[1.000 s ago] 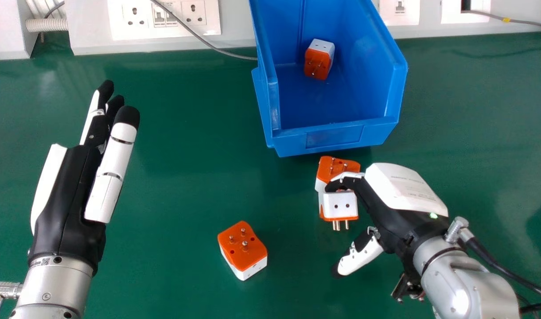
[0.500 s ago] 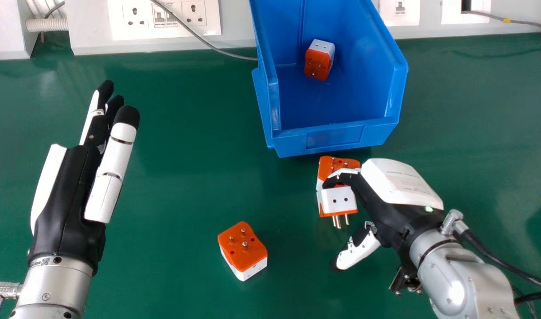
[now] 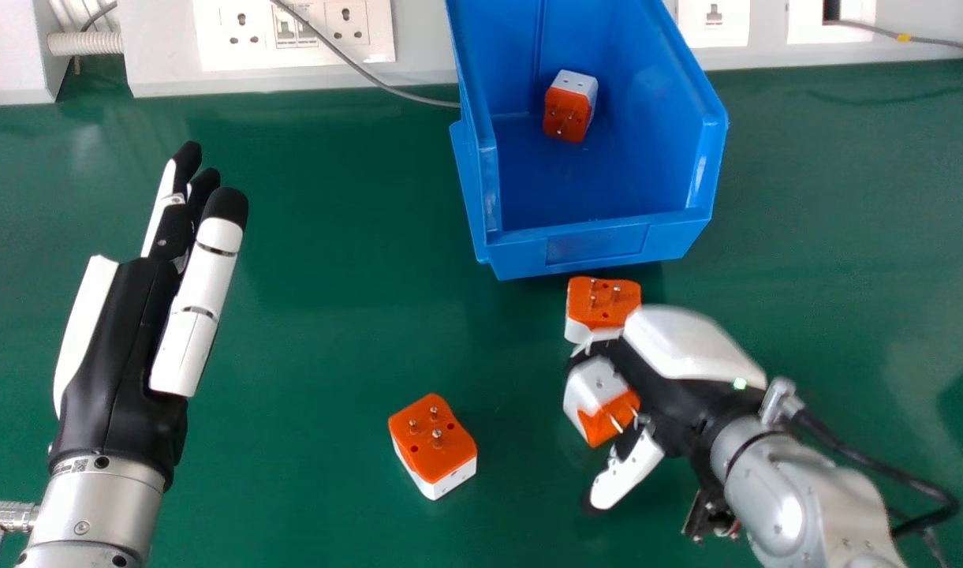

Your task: Pick all objects and put in blue box

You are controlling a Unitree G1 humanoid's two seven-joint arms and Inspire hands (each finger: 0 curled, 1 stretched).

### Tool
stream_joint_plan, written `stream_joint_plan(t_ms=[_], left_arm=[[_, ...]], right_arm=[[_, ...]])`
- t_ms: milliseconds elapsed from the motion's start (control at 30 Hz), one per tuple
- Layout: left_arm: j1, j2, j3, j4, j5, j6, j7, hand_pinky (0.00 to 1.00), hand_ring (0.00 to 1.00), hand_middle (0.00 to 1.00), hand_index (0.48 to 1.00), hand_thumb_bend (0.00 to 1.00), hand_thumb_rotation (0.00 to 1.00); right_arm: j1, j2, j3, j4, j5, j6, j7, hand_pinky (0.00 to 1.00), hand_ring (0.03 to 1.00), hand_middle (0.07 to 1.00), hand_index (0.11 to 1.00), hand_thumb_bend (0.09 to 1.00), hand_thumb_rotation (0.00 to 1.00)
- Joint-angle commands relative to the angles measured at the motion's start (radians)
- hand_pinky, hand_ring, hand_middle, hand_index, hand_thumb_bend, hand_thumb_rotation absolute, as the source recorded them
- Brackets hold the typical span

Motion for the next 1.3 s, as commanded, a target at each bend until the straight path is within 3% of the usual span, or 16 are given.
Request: stream_joint_plan(t_ms=[0, 367, 700, 867, 1033, 1133, 1267], left_arm=[[-0.006, 0.007, 0.004, -0.035, -0.002, -0.003, 0.003, 0.94, 0.98, 0.99, 1.000, 0.49, 1.00], [-0.011, 0.009, 0.006, -0.035, -0.001, 0.005, 0.004, 0.94, 0.98, 0.99, 1.000, 0.47, 1.00], [-0.016, 0.009, 0.009, -0.033, -0.003, 0.012, 0.004, 0.94, 0.98, 0.99, 1.000, 0.48, 1.00], [-0.017, 0.008, 0.009, -0.030, -0.006, 0.010, 0.003, 0.94, 0.98, 0.99, 1.000, 0.48, 1.00], [-0.016, 0.007, 0.009, -0.034, -0.006, 0.013, 0.003, 0.94, 0.98, 0.99, 1.000, 0.48, 1.00], [-0.015, 0.008, 0.011, -0.034, -0.009, 0.013, 0.002, 0.94, 0.98, 0.99, 1.000, 0.48, 1.00], [-0.017, 0.009, 0.014, -0.031, -0.012, 0.012, 0.001, 0.94, 0.98, 0.99, 1.000, 0.48, 1.00]], right_arm=[[-0.005, -0.007, 0.008, 0.008, 0.013, 0.016, 0.037, 0.69, 0.783, 0.802, 0.731, 0.755, 0.00], [0.025, -0.041, 0.014, -0.077, -0.008, 0.055, 0.100, 0.56, 0.698, 0.757, 0.723, 0.742, 0.00], [0.018, -0.047, 0.009, -0.070, 0.003, 0.042, 0.087, 0.56, 0.695, 0.754, 0.718, 0.746, 0.00], [0.019, -0.047, 0.003, -0.061, 0.016, 0.037, 0.078, 0.48, 0.600, 0.675, 0.725, 0.742, 0.00], [0.015, -0.051, 0.002, -0.061, 0.023, 0.036, 0.084, 0.48, 0.598, 0.672, 0.727, 0.737, 0.00], [0.009, -0.060, 0.007, -0.065, 0.016, 0.036, 0.095, 0.39, 0.495, 0.602, 0.730, 0.673, 0.00], [-0.002, -0.102, 0.014, -0.080, 0.004, 0.000, 0.117, 0.40, 0.480, 0.608, 0.723, 0.618, 0.00]])
